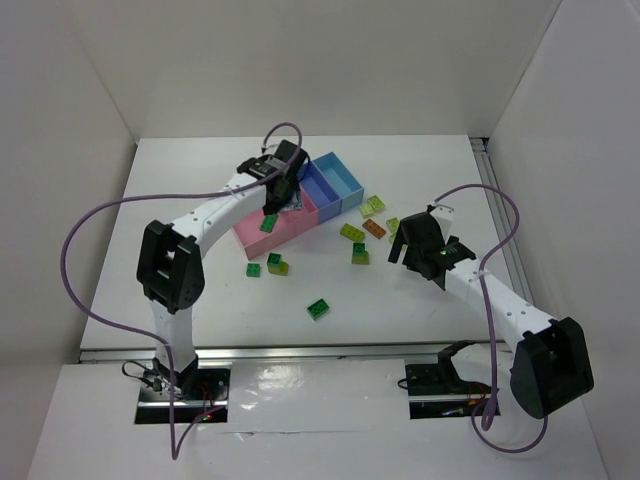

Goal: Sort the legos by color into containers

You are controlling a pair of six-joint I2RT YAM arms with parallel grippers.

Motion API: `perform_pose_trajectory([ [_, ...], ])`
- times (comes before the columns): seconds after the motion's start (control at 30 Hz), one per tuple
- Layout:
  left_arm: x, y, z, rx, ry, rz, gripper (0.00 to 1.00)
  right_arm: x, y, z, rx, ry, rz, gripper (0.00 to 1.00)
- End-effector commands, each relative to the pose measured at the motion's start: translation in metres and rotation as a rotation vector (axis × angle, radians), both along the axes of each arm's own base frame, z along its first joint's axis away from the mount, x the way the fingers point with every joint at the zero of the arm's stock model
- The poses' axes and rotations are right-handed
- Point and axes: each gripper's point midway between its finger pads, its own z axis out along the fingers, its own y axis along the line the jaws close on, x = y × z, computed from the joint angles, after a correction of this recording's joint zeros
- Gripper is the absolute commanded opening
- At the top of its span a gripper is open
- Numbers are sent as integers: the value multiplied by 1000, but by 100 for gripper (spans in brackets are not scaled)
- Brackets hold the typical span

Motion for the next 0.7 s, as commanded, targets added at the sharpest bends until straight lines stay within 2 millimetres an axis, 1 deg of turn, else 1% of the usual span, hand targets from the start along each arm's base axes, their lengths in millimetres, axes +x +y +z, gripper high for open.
perform_pose_trajectory([
  [0.0,-20,-26,29,-31,-46,-129,60,3,-1,7,-2,-42,-8,99],
  [0.07,-37,-23,25,-12,-26,-134,60,3,-1,7,-2,-42,-8,99],
  [0.1,-52,-14,22,-15,-11,-116,60,3,-1,7,-2,-42,-8,99],
  [0.17,-71,0,17,-6,-5,-65,60,3,-1,7,-2,-42,-8,99],
  [0.2,-91,11,-1,32,29,-48,62,0,-2,3,-6,-34,-8,99],
  [0.23,-101,28,14,62,-33,3,63,2,-1,5,-2,-42,-8,99],
  [0.27,-112,36,13,61,-42,50,68,2,-1,5,-2,-42,-8,99],
  [0.3,-129,51,-2,89,-19,73,70,2,-1,5,-2,-42,-8,99],
  [0.33,-137,58,-1,86,-29,87,72,4,-1,3,-3,-40,-8,99],
  [0.37,-148,70,-3,71,-42,107,78,3,2,0,-7,-31,1,99],
  [0.4,-149,71,3,45,-53,110,80,3,3,0,0,-28,6,99],
  [0.43,-159,74,-10,30,-11,103,81,3,3,-3,-5,-17,7,99],
  [0.47,-162,77,-14,28,-2,101,81,4,6,-3,7,-23,13,99],
  [0.53,-169,79,-32,43,42,108,81,6,7,-6,4,-16,13,99],
  [0.6,-169,77,-46,32,87,131,80,8,10,-7,14,-11,21,99],
  [0.63,-165,74,-56,41,99,131,80,8,10,-7,14,-11,21,99],
  [0.67,-163,70,-60,32,108,126,79,8,10,-5,12,-8,21,99],
])
